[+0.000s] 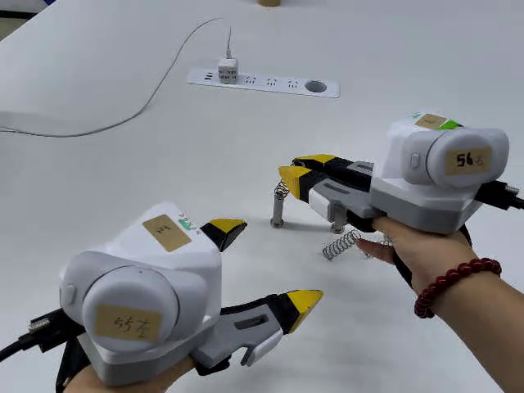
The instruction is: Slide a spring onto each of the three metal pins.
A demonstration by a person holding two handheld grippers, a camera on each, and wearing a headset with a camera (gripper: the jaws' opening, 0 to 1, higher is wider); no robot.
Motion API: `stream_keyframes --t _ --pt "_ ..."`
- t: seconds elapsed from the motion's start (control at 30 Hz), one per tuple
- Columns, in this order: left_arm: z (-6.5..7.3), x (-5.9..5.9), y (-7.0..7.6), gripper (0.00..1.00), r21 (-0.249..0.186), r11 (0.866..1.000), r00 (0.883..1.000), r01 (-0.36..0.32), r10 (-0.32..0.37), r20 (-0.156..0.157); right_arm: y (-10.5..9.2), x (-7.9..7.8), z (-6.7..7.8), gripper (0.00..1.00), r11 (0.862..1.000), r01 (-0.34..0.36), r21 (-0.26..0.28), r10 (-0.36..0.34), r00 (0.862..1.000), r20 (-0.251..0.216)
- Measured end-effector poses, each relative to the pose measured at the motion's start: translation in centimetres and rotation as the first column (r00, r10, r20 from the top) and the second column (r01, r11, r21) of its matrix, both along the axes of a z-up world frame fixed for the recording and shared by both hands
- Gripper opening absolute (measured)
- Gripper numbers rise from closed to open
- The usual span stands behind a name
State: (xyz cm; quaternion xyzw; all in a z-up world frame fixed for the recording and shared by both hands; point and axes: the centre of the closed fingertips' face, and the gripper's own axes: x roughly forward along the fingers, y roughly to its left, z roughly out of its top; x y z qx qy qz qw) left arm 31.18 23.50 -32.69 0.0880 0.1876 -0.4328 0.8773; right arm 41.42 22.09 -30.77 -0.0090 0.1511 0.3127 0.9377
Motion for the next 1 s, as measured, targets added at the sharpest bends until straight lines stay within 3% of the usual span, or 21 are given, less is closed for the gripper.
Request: stream_keyframes --t 0.2,0.43,0.77,1.0 --pt "0.0 0.0 0.0 0.68 -0.005 1.000 1.000 -0.006 0.006 -0.009 0.3 0.0 -0.6 0.12 0.993 -0.036 -0.111 0.040 0.999 0.036" --pt "-0.1 0.0 0.0 0.69 -0.008 1.000 1.000 -0.008 0.008 -0.020 0.8 0.0 -0.8 0.12 0.982 -0.061 -0.180 0.072 0.996 0.057" --pt "-0.1 0.0 0.2 0.69 -0.004 1.000 1.000 -0.015 0.014 -0.025 1.2 -0.1 -1.7 0.12 0.968 -0.084 -0.237 0.100 0.993 0.058" --pt "0.0 0.2 0.4 0.69 -0.011 1.000 0.999 -0.026 0.026 -0.033 1.2 -0.1 -2.8 0.12 0.961 -0.091 -0.261 0.103 0.994 0.032"
